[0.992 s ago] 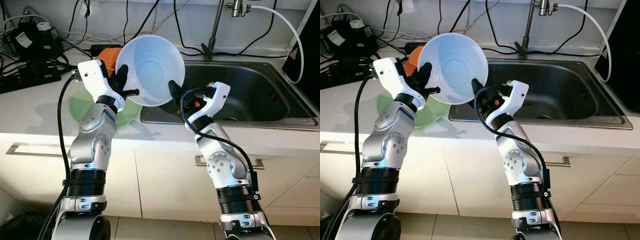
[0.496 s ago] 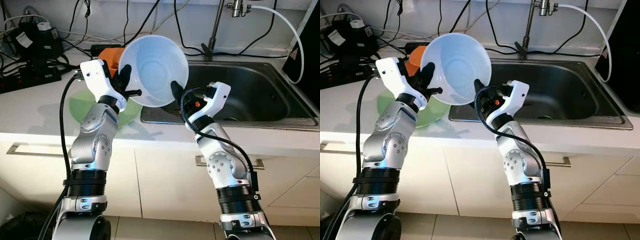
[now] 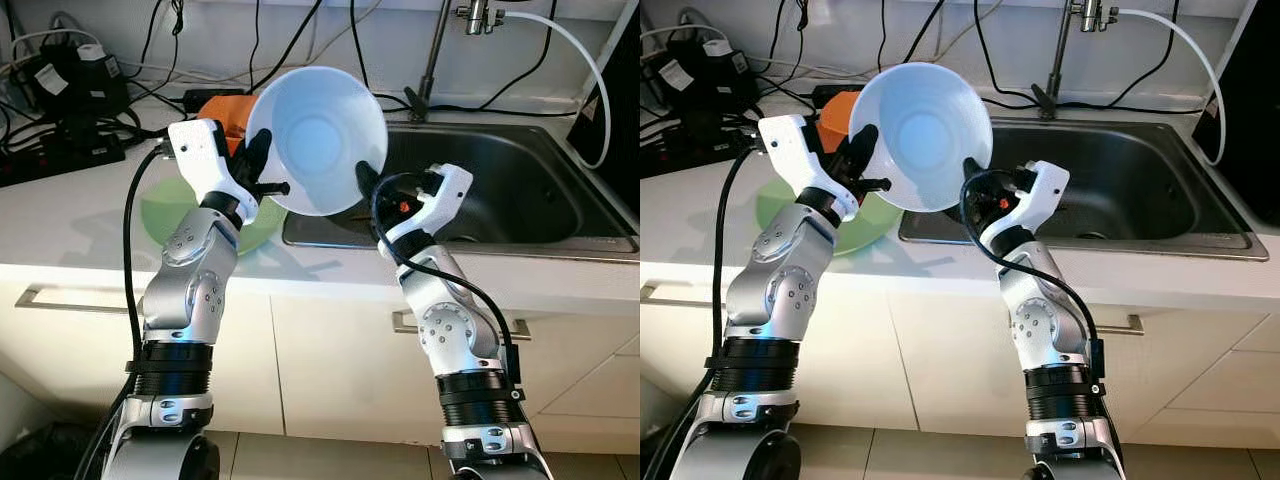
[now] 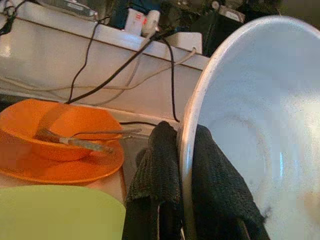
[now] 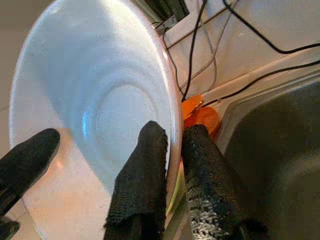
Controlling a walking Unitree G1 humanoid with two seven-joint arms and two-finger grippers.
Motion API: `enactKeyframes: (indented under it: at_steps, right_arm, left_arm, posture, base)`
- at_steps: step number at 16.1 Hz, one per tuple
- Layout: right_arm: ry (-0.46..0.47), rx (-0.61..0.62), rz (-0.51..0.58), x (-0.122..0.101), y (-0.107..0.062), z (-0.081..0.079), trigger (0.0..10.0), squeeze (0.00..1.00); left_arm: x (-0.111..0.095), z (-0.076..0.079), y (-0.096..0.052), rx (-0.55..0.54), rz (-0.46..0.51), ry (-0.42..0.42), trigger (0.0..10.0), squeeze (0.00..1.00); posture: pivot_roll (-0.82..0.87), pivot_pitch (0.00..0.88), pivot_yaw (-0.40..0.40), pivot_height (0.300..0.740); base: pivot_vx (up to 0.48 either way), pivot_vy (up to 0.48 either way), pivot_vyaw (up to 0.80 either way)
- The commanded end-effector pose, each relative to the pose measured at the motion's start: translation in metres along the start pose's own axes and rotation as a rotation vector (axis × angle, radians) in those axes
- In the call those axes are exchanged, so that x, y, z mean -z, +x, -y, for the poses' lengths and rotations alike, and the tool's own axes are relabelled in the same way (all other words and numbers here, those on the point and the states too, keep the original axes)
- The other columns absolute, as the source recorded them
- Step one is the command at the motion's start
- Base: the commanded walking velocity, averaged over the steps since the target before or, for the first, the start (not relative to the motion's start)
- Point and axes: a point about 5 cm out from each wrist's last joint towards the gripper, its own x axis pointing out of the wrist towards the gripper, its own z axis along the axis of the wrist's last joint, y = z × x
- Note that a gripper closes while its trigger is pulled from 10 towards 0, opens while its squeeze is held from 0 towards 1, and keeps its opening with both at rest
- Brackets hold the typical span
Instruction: Kitchen organization
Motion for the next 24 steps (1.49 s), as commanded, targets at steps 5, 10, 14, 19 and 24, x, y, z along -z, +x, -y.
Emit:
enactKeyframes:
  at_steps: [5,10,14,19,24]
  right_arm:
    - [-0.004,-0.044,-0.025,0.005,0.003,-0.01,0.0,0.0]
    - [-0.002,-0.003,-0.014,0.003,0.004,-0.005,0.0,0.0]
    - [0.003,0.119,0.017,0.0,0.005,0.007,0.0,0.0]
    - [0.004,0.309,0.095,-0.014,0.002,0.032,0.0,0.0]
    - [-0.159,0.464,0.17,-0.028,0.003,0.047,0.0,0.0]
  left_arm:
    - [-0.005,0.006,0.0,0.035,0.029,0.062,10.0,1.0]
    - [-0.007,0.009,0.001,0.058,0.037,0.058,10.0,1.0]
    - [-0.005,0.011,-0.001,0.078,0.029,0.081,10.0,0.0]
    - [-0.003,0.011,-0.001,0.073,0.021,0.082,10.0,0.0]
    - [0.002,0.012,-0.005,0.082,-0.008,0.135,10.0,0.0]
  posture:
    - [0.02,0.0,0.016,0.74]
    - [0.03,0.0,0.015,0.74]
    - [0.03,0.0,0.015,0.74]
    - [0.03,0.0,0.016,0.74]
    - [0.03,0.0,0.012,0.74]
  base:
    - [0.0,0.0,0.0]
    - [0.0,0.0,0.0]
    - [0.0,0.0,0.0]
    - [0.0,0.0,0.0]
    - [0.0,0.0,0.0]
